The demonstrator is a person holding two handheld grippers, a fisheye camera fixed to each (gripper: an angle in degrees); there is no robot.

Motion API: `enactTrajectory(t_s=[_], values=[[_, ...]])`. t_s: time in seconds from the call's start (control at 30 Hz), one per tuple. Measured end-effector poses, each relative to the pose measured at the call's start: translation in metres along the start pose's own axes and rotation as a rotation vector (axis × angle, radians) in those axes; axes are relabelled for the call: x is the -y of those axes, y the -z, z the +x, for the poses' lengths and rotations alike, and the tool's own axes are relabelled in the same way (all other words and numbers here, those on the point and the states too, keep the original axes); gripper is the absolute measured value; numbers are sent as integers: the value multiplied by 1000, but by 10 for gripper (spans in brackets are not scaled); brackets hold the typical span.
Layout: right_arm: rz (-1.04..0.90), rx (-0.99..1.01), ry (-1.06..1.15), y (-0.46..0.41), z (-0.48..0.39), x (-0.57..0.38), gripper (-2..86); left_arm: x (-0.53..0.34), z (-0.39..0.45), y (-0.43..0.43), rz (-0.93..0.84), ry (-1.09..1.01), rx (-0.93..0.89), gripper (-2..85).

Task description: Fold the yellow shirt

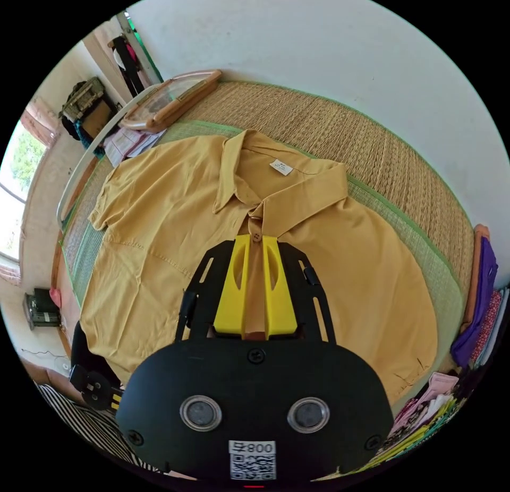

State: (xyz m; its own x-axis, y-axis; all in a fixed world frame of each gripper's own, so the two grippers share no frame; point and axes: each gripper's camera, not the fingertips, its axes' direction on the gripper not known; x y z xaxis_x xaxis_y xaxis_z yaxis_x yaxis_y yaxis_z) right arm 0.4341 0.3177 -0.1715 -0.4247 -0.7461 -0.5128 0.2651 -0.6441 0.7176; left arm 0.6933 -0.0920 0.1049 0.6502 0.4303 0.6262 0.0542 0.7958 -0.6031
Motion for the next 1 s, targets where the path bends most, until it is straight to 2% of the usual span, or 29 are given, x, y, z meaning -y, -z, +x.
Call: enactTrajectory(t_s=[0.13,0.37,0.5,0.67,0.9,1.0], values=[[65,141,-86,10,35,-19,49,-9,-1,10,29,5,-32,3],[156,275,-163,11,58,-46,43,-34,-3,46,99,19,-66,3],[145,256,-134,-4,44,-43,37,-54,-15,71,144,64,-50,4],[40,275,-148,-67,31,-41,34,-73,-49,66,115,159,-21,3],[163,317,-136,-58,22,-40,34,-83,-51,86,174,133,3,3],[90,315,-140,-87,19,-32,34,-89,-68,80,137,167,26,3]])
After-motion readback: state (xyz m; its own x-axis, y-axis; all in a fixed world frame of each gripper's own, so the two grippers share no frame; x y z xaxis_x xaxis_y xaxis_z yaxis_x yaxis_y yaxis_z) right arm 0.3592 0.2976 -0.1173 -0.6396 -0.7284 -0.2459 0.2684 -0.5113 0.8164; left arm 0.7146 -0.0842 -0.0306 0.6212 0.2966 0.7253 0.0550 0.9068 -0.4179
